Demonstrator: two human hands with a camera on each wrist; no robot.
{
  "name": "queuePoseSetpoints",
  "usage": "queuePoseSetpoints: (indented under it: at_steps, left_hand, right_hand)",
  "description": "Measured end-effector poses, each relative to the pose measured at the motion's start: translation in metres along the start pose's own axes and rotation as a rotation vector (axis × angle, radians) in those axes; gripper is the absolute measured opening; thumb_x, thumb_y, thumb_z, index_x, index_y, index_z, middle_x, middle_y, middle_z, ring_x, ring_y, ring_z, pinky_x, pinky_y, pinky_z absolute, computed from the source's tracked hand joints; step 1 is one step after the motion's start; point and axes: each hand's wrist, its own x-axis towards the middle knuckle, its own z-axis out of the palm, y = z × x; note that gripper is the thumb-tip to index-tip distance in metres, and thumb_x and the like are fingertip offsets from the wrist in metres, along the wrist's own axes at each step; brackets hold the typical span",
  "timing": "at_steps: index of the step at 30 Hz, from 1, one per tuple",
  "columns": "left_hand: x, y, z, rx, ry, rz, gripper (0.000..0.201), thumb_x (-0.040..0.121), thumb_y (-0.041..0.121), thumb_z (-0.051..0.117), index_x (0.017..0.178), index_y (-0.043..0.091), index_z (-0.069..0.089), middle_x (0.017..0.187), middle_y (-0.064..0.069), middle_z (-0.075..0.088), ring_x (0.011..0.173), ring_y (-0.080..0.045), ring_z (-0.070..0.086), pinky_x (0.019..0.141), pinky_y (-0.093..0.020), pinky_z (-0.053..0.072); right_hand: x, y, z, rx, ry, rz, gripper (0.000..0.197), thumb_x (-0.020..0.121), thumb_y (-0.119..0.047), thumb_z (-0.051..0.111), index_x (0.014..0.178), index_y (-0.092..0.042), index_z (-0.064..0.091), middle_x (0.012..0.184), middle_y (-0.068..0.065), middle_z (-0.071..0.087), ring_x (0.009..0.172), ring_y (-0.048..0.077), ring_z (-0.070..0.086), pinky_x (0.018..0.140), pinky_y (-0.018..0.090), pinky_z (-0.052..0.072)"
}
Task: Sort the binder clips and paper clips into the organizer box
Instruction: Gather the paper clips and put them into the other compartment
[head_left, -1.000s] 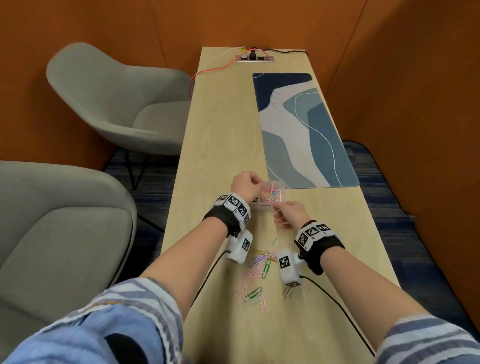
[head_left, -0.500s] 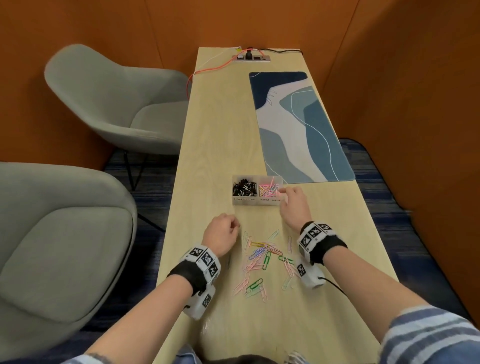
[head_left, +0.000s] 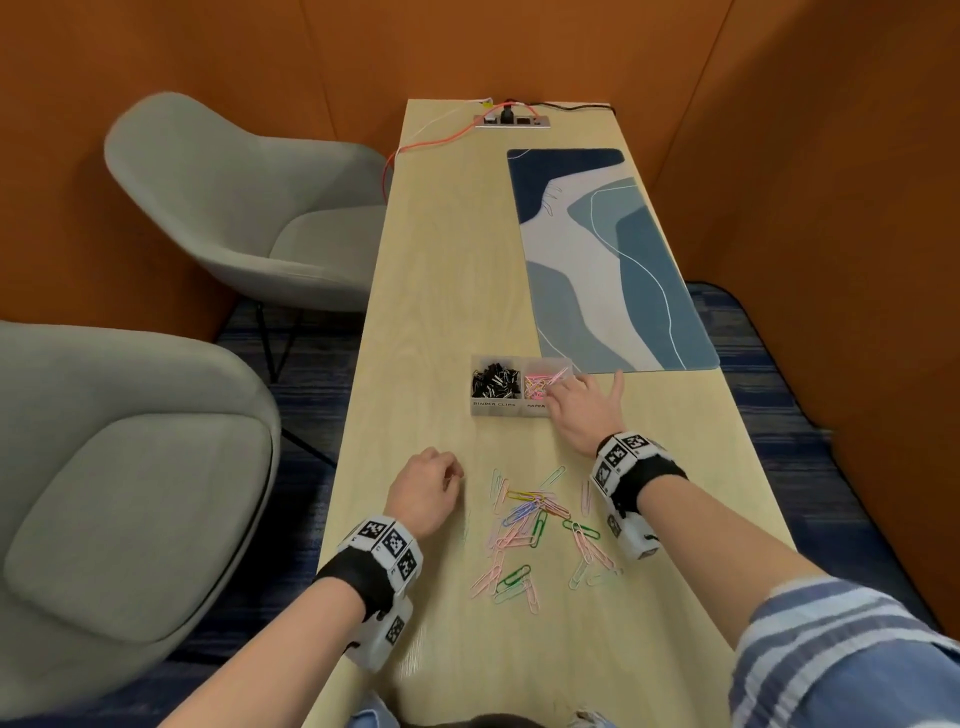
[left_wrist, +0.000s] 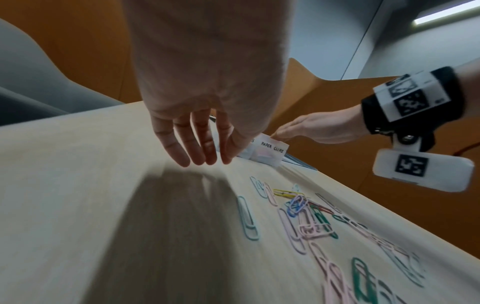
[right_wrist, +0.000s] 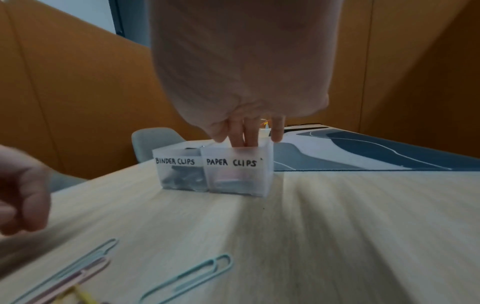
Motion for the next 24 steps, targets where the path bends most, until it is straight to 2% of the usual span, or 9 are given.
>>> queuePoseSetpoints:
  at_steps: [2,4,6,8,11,15,20,22,24]
  left_hand:
    - [-0.003,0.006,0.001,0.022,-0.027,0.005,0.023,0.094,0.030,0.047,0.107,0.018,0.061,0.110,-0.003,0.058,0.107,-0.021,0.055,0.088,-0.032,0.048]
    - [-0.010,0.013,0.003,0.102,-0.097,-0.017,0.040,0.091,0.049,0.046,0.116,0.018,0.054,0.117,-0.004,0.053,0.111,-0.024,0.051,0.091,-0.038,0.048]
    - [-0.018,0.015,0.005,0.184,-0.176,-0.062,0.069,0.078,0.071,0.049,0.120,0.017,0.044,0.118,-0.006,0.047,0.108,-0.026,0.051,0.089,-0.040,0.048]
    - [-0.028,0.017,0.006,0.193,-0.258,-0.106,0.086,0.063,0.080,0.057,0.118,0.016,0.038,0.116,-0.006,0.043,0.101,-0.027,0.056,0.085,-0.039,0.049]
    - [-0.038,0.023,0.016,0.154,-0.370,-0.125,0.095,0.054,0.074,0.071,0.119,0.017,0.031,0.118,-0.007,0.039,0.097,-0.029,0.059,0.084,-0.039,0.051]
    - [-0.040,0.037,0.035,0.148,-0.369,-0.030,0.096,0.051,0.060,0.082,0.120,0.018,0.029,0.118,-0.008,0.036,0.099,-0.032,0.058,0.086,-0.042,0.052]
    - [-0.019,0.049,0.042,0.110,-0.308,0.024,0.072,0.069,0.032,0.081,0.121,0.014,0.036,0.123,-0.011,0.038,0.098,-0.032,0.058,0.086,-0.044,0.053]
    - [-0.007,0.052,0.039,0.098,-0.275,0.072,0.053,0.078,0.022,0.073,0.119,0.011,0.042,0.123,-0.012,0.041,0.098,-0.031,0.058,0.084,-0.041,0.052]
    - [0.002,0.053,0.035,0.117,-0.254,0.128,0.037,0.084,0.018,0.065,0.116,0.009,0.047,0.121,-0.012,0.045,0.099,-0.030,0.058,0.083,-0.039,0.051]
  right_hand:
    - [-0.016,0.001,0.001,0.117,0.092,0.035,0.035,0.097,-0.022,0.032,0.125,-0.020,0.053,0.130,0.004,0.052,0.127,0.024,0.041,0.112,0.059,0.012]
    - [-0.039,0.004,0.005,0.245,0.079,0.072,0.035,0.093,-0.016,0.037,0.124,-0.017,0.052,0.125,0.008,0.050,0.121,0.028,0.045,0.107,0.047,0.029]
    - [-0.068,0.007,0.013,0.327,-0.059,0.133,0.037,0.090,-0.021,0.043,0.126,-0.014,0.049,0.125,0.010,0.045,0.117,0.029,0.048,0.100,0.041,0.041]
    - [-0.097,0.010,0.022,0.326,-0.213,0.263,0.050,0.087,-0.039,0.048,0.130,-0.015,0.041,0.127,0.012,0.040,0.115,0.032,0.051,0.097,0.040,0.045]
    - [-0.129,0.007,0.035,0.350,-0.344,0.412,0.065,0.084,-0.055,0.046,0.133,-0.015,0.034,0.131,0.014,0.034,0.119,0.034,0.050,0.099,0.040,0.041]
    - [-0.140,-0.010,0.044,0.457,-0.329,0.393,0.064,0.085,-0.041,0.052,0.137,-0.008,0.034,0.129,0.017,0.034,0.121,0.036,0.044,0.105,0.036,0.037]
    - [-0.135,-0.016,0.045,0.555,-0.303,0.283,0.071,0.081,-0.030,0.061,0.142,-0.012,0.031,0.127,0.013,0.034,0.122,0.030,0.042,0.108,0.032,0.035]
    - [-0.139,-0.008,0.044,0.449,-0.267,0.256,0.077,0.076,-0.030,0.065,0.143,-0.016,0.028,0.129,0.012,0.033,0.122,0.029,0.040,0.103,0.035,0.040]
    - [-0.143,0.000,0.046,0.282,-0.277,0.246,0.096,0.069,-0.039,0.071,0.146,-0.021,0.016,0.142,0.012,0.025,0.130,0.029,0.031,0.101,0.042,0.041]
